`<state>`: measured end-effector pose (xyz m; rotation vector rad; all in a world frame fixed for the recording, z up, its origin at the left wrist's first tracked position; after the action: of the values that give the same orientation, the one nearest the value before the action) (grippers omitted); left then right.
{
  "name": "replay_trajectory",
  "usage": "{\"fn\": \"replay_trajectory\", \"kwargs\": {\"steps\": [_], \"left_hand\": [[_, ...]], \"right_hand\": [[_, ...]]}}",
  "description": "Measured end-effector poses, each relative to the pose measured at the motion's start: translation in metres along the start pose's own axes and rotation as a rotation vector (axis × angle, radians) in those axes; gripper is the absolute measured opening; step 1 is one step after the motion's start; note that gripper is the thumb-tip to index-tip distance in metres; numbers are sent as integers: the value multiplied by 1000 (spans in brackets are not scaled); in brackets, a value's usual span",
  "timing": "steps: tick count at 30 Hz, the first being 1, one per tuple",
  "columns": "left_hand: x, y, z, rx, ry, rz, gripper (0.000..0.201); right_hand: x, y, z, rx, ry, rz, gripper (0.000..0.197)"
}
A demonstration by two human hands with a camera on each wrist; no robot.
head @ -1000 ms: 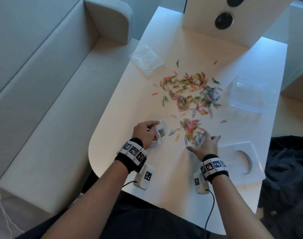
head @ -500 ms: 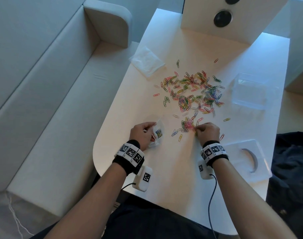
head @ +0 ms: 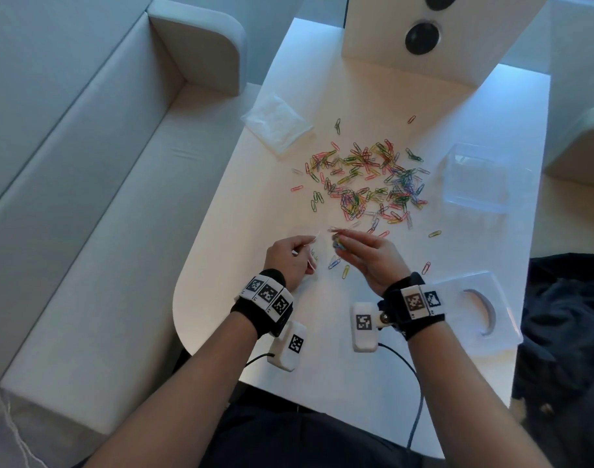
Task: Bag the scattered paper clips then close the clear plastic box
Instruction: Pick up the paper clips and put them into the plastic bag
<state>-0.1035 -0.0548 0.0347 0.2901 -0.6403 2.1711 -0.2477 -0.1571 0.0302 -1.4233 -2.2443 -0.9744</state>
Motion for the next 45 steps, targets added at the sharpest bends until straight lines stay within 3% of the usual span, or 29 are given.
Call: {"fn": "replay_trajectory", "kwargs": {"steps": [2, 6, 8, 11, 14, 18, 20, 23, 26, 29, 32, 37, 41, 45], "left_hand": [[-3, 0, 1, 2, 5, 7, 27], [-4, -1, 3, -28, 43, -11, 25], [-5, 1, 3, -48, 70, -25, 26], [-9, 1, 2, -45, 68, -26, 26], [-14, -3, 2, -47, 55, -33, 26], [-24, -13, -1, -101, 55, -17, 27], [-28, -23, -3, -128, 61, -2, 26], [-36, -47, -6, -120, 57, 67, 28], [-46, -73, -12, -127, 67, 153, 29], [-52, -92, -16, -118, 76, 201, 28], [-56, -102, -20, -88, 67, 226, 28], [-59, -99, -23, -34, 36, 227, 29], [-58, -78, -23, -6, 3, 171, 28], [-59, -52, -27, -33, -5, 90, 27]], "right_hand": [[-3, 13, 9, 174, -13, -8, 19], [-10, 25, 14, 778, -151, 141, 11], [-13, 34, 12, 926, -204, 142, 16], [-20, 40, 10, 965, -178, 104, 22], [-21, 44, 4, 1098, -242, 94, 12], [-25, 60, -12, 1229, -216, -203, 9], [-37, 66, -31, 1147, -188, -299, 14], [-80, 74, -60, 1137, -336, -136, 17], [-142, 94, -56, 1582, -542, -60, 40], [-186, 111, -25, 1960, -509, -186, 68], [-201, 112, 1, 2169, -463, -242, 81], [-181, 80, 12, 2328, -590, -277, 74], [-162, 36, 4, 2319, -487, -198, 63], [-149, 21, -3, 2151, -690, -139, 47]]}}
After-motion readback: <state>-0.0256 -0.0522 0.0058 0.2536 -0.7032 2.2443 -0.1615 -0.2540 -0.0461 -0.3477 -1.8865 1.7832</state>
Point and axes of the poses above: each hand's wrist, its own x-axis away from the middle knuckle, its own y-axis out of the palm, z = x × y, the point moved 3 cm from there along -x, towards the middle knuckle, and after that the axes turned 6 degrees about z, right-handed, at the moved point
